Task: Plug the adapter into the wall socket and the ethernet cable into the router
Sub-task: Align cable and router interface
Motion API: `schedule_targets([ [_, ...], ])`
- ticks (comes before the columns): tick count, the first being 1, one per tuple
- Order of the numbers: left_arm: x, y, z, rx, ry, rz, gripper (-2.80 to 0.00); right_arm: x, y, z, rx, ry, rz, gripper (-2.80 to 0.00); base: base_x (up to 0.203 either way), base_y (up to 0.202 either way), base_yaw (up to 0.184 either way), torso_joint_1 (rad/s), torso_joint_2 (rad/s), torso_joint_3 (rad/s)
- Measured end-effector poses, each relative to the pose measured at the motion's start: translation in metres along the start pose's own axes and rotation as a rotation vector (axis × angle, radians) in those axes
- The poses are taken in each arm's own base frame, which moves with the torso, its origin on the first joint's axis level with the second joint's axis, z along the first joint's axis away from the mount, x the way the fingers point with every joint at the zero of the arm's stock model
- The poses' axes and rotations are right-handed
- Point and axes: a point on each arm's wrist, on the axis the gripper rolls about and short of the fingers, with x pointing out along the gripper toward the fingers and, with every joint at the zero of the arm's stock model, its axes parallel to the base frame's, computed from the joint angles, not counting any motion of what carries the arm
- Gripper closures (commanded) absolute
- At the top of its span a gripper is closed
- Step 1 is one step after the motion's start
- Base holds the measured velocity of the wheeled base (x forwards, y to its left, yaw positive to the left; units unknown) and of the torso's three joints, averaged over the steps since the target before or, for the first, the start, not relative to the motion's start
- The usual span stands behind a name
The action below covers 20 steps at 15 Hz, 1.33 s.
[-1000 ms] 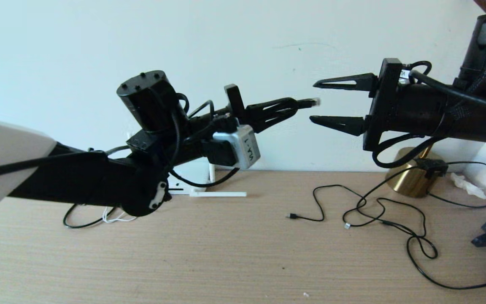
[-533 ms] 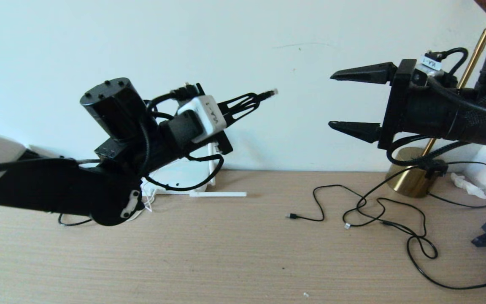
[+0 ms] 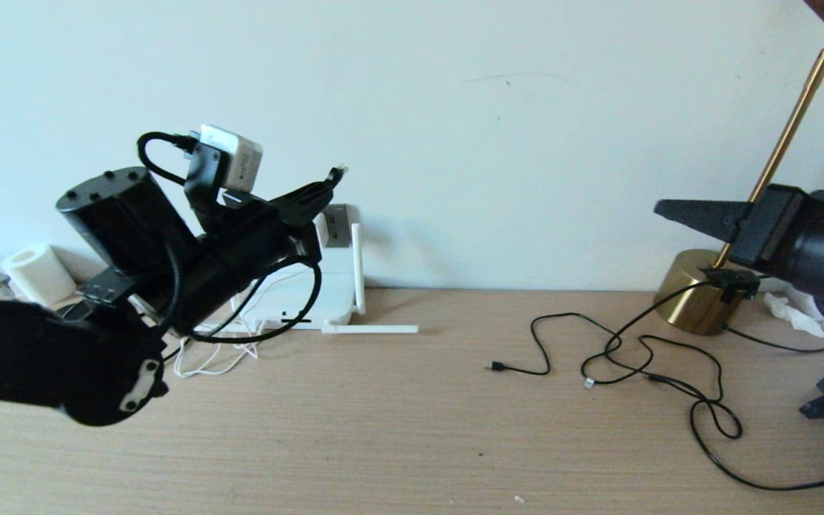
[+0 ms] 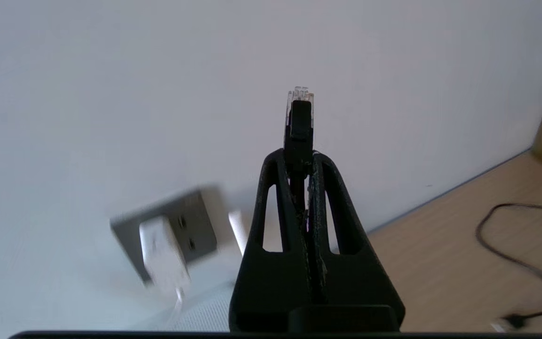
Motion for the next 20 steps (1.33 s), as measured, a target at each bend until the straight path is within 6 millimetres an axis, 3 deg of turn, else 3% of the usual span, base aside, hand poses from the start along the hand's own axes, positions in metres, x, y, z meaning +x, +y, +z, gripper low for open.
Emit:
schedule_targets([
  [3,-0.020,0.004,0.003,-0.115,0.035,0.063,0.00,-0.055,-0.010,-0.007,-0.125,-0.053,0.008,0.00,0.000,0.000,0.000,0.000,0.00,0.000],
  [7,-0.051,0.000,-0.008,-0.125,0.137,0.175,0.00,-0.136,-0.033,-0.023,-0.284,-0.124,-0.086,0.00,0.000,0.000,0.000,0.000,0.00,0.000],
  [9,-0.066,-0.002,-0.010,-0.107,0.177,0.246,0.00,-0.167,-0.046,-0.043,-0.334,-0.119,-0.225,0.00,0.000,0.000,0.000,0.000,0.00,0.000],
  [11,-0.079,-0.005,-0.014,-0.097,0.224,0.312,0.00,-0.187,-0.057,-0.075,-0.354,-0.106,-0.351,0.00,0.000,0.000,0.000,0.000,0.00,0.000],
  [14,-0.093,-0.011,-0.034,-0.091,0.340,0.324,0.00,-0.191,-0.071,-0.118,-0.369,-0.066,-0.400,0.00,0.000,0.000,0.000,0.000,0.00,0.000],
  [20,-0.093,-0.017,-0.065,-0.109,0.464,0.306,0.00,-0.174,-0.097,-0.188,-0.396,0.076,-0.287,0.00,0.000,0.000,0.000,0.000,0.00,0.000],
])
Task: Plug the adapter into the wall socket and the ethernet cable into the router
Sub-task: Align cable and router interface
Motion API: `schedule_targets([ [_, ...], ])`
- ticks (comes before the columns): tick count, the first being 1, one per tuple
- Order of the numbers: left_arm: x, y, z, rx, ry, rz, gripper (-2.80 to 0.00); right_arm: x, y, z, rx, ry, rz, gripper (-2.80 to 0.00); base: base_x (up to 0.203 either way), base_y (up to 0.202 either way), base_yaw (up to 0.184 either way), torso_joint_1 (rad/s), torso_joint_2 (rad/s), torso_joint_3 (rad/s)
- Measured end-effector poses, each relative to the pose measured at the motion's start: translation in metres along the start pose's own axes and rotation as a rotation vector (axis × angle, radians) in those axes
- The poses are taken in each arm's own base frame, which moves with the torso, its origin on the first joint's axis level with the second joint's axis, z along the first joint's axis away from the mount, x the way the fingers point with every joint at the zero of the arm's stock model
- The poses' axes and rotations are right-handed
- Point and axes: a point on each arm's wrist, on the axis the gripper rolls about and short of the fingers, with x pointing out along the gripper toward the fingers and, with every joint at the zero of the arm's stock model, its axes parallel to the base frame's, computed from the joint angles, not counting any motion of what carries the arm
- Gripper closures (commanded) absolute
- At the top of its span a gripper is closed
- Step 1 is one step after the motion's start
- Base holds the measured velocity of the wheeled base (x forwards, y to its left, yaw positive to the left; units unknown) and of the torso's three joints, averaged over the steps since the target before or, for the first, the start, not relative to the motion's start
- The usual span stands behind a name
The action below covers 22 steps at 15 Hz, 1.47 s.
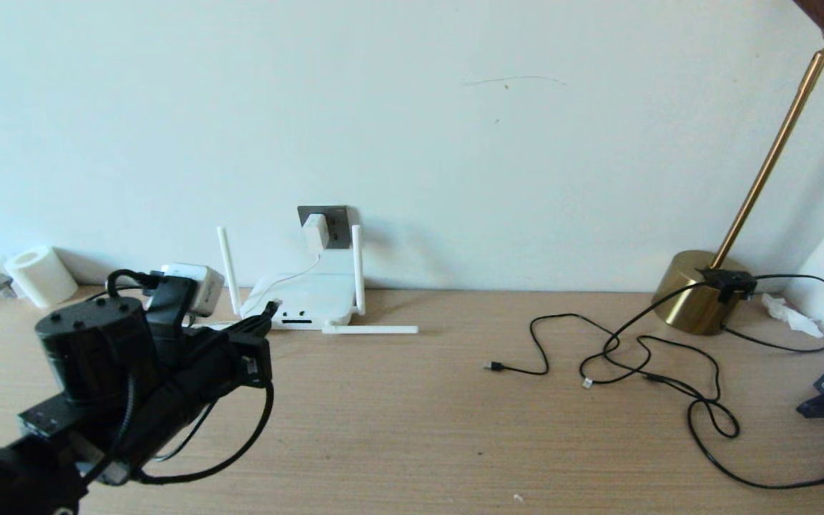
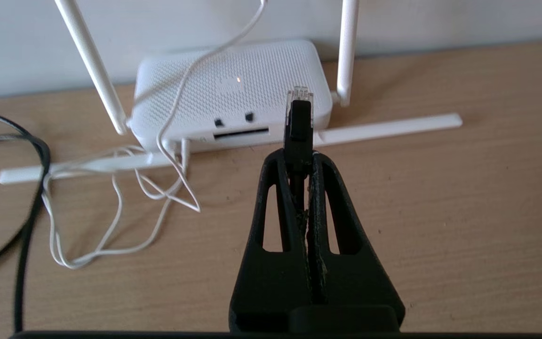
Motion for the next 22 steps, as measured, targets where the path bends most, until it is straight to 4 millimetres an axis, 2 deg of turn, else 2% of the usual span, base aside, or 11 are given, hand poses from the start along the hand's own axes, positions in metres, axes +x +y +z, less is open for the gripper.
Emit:
schedule_targets([
  [2,0.000,-0.001,-0.005,0.002,0.020,-0.004,0.00,0.001,0.001,-0.011,-0.004,0.066,0.016,0.00,0.000,0.000,0.000,0.000,0.00,0.000],
  [9,-0.001,-0.001,-0.009,0.002,0.032,-0.008,0.00,0.000,0.002,-0.012,-0.052,0.116,0.016,0.00,0.000,0.000,0.000,0.000,0.00,0.000],
  [17,0.005,0.000,-0.012,-0.122,0.058,-0.003,0.00,-0.018,0.003,-0.018,-0.042,-0.130,-0.046,0.00,0.000,0.000,0.000,0.000,0.00,0.000],
  [22,0.020,0.001,-0.013,-0.253,0.226,-0.015,0.00,-0.020,0.004,-0.019,-0.037,-0.159,-0.052,0.00,0.000,0.000,0.000,0.000,0.00,0.000],
])
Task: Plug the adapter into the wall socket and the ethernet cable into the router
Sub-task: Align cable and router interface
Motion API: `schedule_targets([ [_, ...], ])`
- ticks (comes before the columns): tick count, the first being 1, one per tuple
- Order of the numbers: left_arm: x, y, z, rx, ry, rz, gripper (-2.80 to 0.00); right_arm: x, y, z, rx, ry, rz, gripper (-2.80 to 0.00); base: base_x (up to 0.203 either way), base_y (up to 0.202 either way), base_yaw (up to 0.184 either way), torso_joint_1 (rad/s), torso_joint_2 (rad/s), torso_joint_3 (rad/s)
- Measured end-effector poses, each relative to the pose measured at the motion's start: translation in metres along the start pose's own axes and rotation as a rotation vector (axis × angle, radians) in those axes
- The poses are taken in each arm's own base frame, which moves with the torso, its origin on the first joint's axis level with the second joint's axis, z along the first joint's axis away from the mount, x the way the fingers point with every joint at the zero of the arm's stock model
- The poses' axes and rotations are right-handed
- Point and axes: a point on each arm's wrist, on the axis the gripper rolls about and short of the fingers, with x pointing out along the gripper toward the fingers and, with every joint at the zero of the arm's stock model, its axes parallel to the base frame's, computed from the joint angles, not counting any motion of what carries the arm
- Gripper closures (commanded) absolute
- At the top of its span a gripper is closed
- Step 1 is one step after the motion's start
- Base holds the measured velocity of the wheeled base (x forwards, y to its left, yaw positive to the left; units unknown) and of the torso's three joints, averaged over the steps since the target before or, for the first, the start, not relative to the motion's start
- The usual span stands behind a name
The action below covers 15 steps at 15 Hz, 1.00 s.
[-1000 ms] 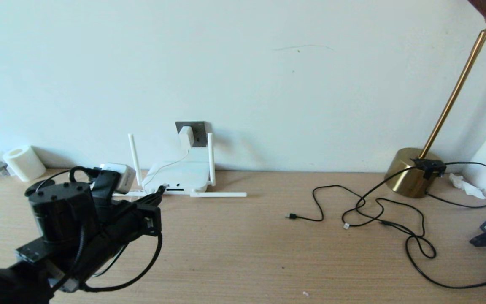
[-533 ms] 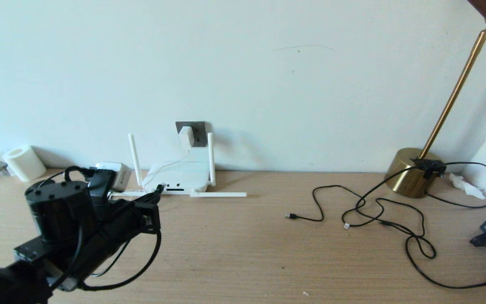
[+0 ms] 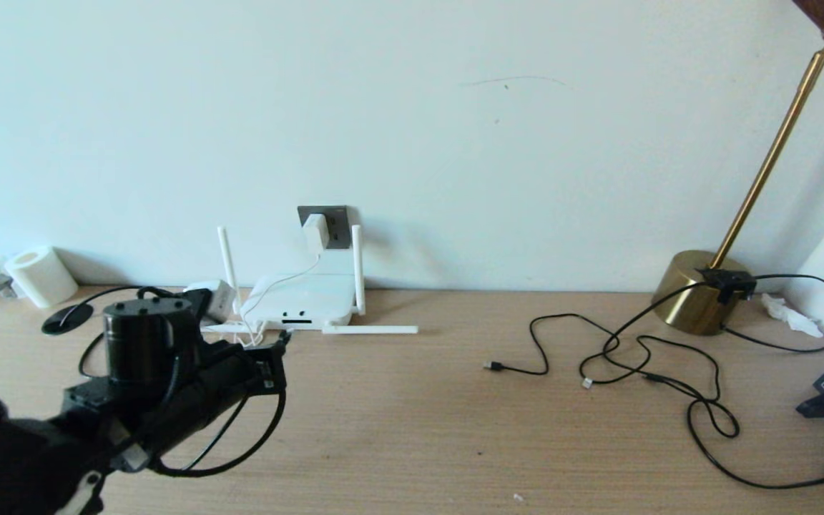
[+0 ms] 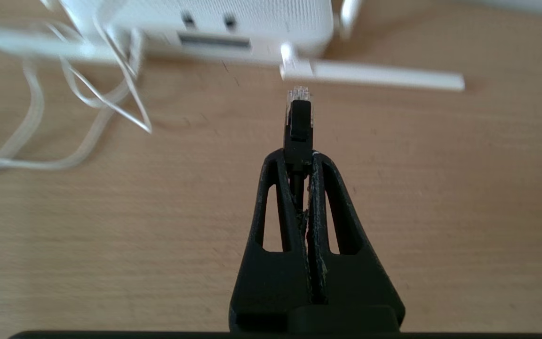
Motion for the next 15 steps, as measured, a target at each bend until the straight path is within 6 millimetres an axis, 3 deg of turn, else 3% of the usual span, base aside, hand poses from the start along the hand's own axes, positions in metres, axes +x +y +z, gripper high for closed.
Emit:
schedule_targets([
  [7,0.025,0.000,0.019,0.009,0.210,0.035,0.00,0.000,0.000,0.000,0.002,-0.002,-0.001,0.00,0.000,0.000,0.000,0.000,0.00,0.000],
  [12,0.059,-0.002,0.023,0.005,0.154,0.112,0.00,0.000,0.000,0.000,0.004,-0.002,-0.001,0.00,0.000,0.000,0.000,0.000,0.00,0.000],
  [15,0.070,0.001,0.015,-0.002,0.097,0.174,0.00,0.000,0.000,0.000,0.016,-0.002,-0.001,0.00,0.000,0.000,0.000,0.000,0.00,0.000],
])
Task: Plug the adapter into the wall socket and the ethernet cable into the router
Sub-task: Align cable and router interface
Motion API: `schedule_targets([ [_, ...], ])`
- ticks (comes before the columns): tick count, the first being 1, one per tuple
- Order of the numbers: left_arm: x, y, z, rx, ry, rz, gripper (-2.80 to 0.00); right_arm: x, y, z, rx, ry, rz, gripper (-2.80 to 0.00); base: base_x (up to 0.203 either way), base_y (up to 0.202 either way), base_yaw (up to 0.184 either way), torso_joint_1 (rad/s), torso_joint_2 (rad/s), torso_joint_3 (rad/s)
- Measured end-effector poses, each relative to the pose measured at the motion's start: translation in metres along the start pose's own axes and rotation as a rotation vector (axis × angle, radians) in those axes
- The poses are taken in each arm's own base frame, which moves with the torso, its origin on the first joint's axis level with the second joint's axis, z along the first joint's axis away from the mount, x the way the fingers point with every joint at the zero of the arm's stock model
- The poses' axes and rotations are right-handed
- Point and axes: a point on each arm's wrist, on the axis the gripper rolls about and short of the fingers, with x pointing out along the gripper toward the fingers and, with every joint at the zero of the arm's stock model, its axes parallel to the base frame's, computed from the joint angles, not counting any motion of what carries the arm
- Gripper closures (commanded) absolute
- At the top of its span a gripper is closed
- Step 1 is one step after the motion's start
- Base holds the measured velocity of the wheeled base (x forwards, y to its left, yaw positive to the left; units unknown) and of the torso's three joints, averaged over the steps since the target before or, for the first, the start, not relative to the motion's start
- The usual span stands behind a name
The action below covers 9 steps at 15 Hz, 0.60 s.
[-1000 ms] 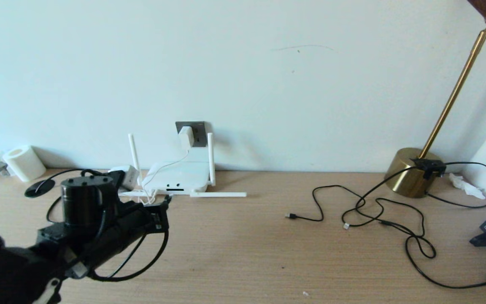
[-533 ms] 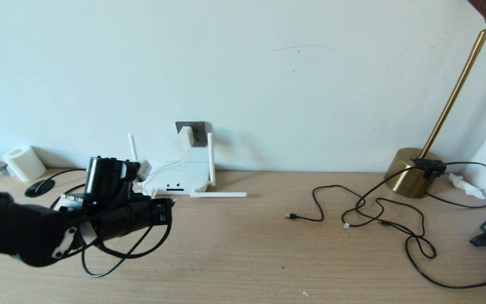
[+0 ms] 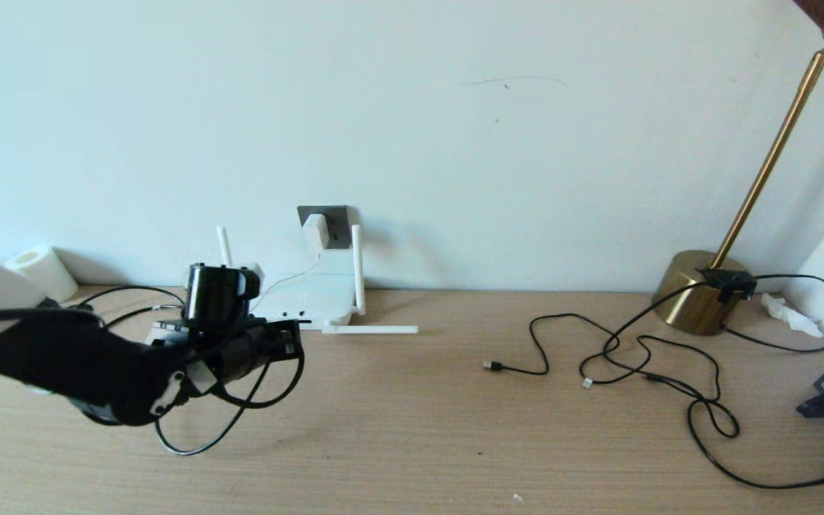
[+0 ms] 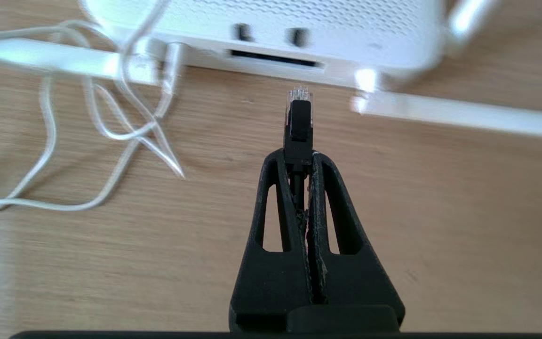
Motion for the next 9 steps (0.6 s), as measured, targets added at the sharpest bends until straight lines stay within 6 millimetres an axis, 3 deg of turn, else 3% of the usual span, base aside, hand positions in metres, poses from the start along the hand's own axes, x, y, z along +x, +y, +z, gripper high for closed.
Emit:
schedule_targets([
  [9,0.020,0.002,-0.015,-0.087,-0.009,0.035,0.00,0.000,0.000,0.000,0.013,0.001,0.000,0.00,0.000,0.000,0.000,0.000,0.00,0.000],
])
